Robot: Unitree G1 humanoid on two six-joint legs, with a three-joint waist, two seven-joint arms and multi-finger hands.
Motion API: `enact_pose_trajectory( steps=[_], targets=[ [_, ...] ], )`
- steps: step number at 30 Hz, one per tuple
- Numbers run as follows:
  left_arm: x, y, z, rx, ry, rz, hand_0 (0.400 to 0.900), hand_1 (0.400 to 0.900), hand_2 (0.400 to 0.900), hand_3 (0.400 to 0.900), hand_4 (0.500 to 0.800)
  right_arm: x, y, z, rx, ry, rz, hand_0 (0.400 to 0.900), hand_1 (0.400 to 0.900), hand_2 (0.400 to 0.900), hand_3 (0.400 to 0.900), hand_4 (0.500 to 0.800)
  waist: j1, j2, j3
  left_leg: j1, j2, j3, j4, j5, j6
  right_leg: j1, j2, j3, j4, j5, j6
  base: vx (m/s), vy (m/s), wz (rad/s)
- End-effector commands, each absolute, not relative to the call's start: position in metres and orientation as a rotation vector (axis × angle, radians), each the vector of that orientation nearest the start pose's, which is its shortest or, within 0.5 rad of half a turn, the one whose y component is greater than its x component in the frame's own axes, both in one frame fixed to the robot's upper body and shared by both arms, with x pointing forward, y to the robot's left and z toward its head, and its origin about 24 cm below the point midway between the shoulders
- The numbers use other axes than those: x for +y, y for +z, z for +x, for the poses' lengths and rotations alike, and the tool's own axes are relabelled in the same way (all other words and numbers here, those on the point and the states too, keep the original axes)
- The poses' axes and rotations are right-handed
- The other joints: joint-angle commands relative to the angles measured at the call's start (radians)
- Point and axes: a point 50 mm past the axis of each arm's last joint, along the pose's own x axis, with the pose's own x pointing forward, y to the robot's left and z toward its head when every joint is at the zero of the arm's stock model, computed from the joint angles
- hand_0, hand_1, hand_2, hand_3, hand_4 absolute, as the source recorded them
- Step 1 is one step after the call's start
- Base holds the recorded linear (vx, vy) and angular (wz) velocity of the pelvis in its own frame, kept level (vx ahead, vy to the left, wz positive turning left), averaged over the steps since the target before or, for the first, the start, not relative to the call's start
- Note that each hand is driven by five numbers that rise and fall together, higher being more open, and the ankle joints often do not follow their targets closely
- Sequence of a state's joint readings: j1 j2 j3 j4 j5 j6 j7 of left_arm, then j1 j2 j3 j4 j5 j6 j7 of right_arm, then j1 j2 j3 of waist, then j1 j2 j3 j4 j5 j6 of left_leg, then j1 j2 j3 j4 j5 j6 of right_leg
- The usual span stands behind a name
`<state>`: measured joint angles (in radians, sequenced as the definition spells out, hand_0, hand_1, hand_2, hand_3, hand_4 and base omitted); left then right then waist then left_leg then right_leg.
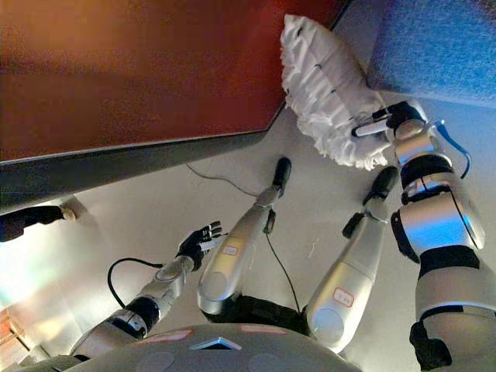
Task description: Pick up the pillow and put it on the sofa.
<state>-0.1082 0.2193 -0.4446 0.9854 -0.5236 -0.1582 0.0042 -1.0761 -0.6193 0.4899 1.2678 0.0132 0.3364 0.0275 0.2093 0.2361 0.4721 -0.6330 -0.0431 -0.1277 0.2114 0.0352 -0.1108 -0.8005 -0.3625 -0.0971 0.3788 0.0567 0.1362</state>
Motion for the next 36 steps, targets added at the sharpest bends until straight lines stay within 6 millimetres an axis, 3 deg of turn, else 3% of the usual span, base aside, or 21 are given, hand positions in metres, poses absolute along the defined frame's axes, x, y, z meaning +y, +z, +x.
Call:
enact_pose_trajectory(
  steps=[1,3,4,5,12,21,28,36],
  targets=[
    [0.194,-0.138,0.138,0.862,0.003,-0.029,0.900,0.900,0.900,0.900,0.800,-0.306,0.209,0.397,0.431,-0.405,-0.963,0.900,0.900,0.900,0.900,0.800,0.028,0.159,0.048,-0.101,0.009,-0.011,0.024,0.058,0.031,-0.028,-0.044,0.084,-0.019,0.017,0.041,-0.06,-0.001,0.15],
    [0.193,-0.136,0.137,0.849,-0.001,-0.032,0.900,0.900,0.900,0.900,0.800,-0.303,0.217,0.398,0.428,-0.411,-0.969,0.900,0.900,0.900,0.900,0.800,0.041,0.167,0.048,-0.123,0.005,-0.017,0.031,0.058,0.035,-0.050,-0.046,0.086,-0.013,0.015,0.040,-0.06,-0.008,0.13],
    [0.192,-0.136,0.137,0.844,-0.001,-0.033,0.900,0.900,0.900,0.900,0.800,-0.301,0.221,0.399,0.412,-0.409,-0.976,0.551,0.551,0.551,0.551,0.591,0.046,0.170,0.048,-0.131,0.003,-0.019,0.034,0.059,0.035,-0.057,-0.046,0.087,-0.011,0.014,0.041,-0.05,-0.007,0.09],
    [0.191,-0.136,0.136,0.839,-0.002,-0.033,0.900,0.900,0.900,0.900,0.800,-0.299,0.225,0.401,0.395,-0.410,-0.994,0.400,0.400,0.400,0.400,0.500,0.050,0.172,0.048,-0.135,0.001,-0.020,0.036,0.060,0.035,-0.060,-0.047,0.087,-0.011,0.014,0.042,-0.04,0.005,0.06],
    [0.188,-0.133,0.133,0.823,-0.015,-0.043,0.900,0.900,0.900,0.900,0.800,-0.289,0.242,0.406,0.271,-0.415,-1.030,0.400,0.400,0.400,0.400,0.500,0.056,0.176,0.048,-0.130,0.003,-0.014,0.027,0.065,0.033,-0.054,-0.050,0.086,-0.028,0.022,0.048,-0.02,0.017,-0.03],
    [0.194,-0.133,0.131,0.834,-0.014,-0.053,0.900,0.900,0.900,0.900,0.800,-0.285,0.234,0.407,0.237,-0.330,-0.979,0.400,0.400,0.400,0.400,0.500,0.043,0.153,0.048,-0.066,0.015,-0.009,-0.001,0.062,0.030,0.025,-0.049,0.058,-0.075,0.034,0.053,-0.01,0.001,-0.10],
    [0.211,-0.134,0.130,0.882,0.032,-0.039,0.900,0.900,0.900,0.900,0.800,-0.286,0.203,0.404,0.266,-0.208,-0.876,0.400,0.400,0.400,0.400,0.500,0.014,0.092,0.048,0.059,0.043,0.011,-0.013,0.037,0.028,0.167,-0.047,0.021,-0.118,0.036,0.058,0.03,-0.045,-0.18],
    [0.245,-0.134,0.135,0.957,0.171,0.062,0.900,0.900,0.900,0.900,0.800,-0.265,0.156,0.396,0.242,0.035,-0.786,0.400,0.400,0.400,0.400,0.500,-0.032,-0.063,0.026,0.236,0.105,0.061,-0.030,-0.006,0.020,0.380,-0.011,-0.025,-0.199,0.050,0.063,0.08,-0.155,-0.20]
  ],
)
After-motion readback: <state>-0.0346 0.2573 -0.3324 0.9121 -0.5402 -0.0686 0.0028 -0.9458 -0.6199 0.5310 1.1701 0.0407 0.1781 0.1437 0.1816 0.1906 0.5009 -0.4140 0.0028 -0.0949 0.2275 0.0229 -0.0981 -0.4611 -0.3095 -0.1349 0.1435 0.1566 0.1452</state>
